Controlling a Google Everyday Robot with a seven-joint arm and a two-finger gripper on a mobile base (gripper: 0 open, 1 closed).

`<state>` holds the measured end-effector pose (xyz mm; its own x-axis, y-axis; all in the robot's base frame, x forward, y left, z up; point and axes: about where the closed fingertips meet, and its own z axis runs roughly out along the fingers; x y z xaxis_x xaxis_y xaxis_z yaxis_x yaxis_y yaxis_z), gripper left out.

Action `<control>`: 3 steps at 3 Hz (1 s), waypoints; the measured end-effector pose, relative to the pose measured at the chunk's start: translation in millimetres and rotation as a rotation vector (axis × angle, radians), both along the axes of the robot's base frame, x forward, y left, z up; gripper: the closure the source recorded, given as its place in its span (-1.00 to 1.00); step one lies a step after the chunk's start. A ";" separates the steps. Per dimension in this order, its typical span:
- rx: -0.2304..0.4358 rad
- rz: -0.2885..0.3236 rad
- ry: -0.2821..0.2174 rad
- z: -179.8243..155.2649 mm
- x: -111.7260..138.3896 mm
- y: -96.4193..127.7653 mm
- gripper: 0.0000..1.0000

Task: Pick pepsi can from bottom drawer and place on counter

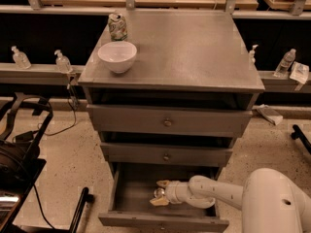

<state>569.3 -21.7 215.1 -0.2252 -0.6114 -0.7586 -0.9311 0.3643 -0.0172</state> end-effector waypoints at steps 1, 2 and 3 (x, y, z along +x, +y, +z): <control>0.071 -0.029 -0.022 -0.2 3.1 -7.8 -0.74; 0.121 -0.039 -0.041 -3.9 5.6 -13.9 -0.86; 0.135 -0.036 -0.044 -8.2 5.9 -16.5 -0.66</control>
Offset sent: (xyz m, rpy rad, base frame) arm 0.0098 -0.0271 -0.0067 0.1742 -0.0660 -0.0581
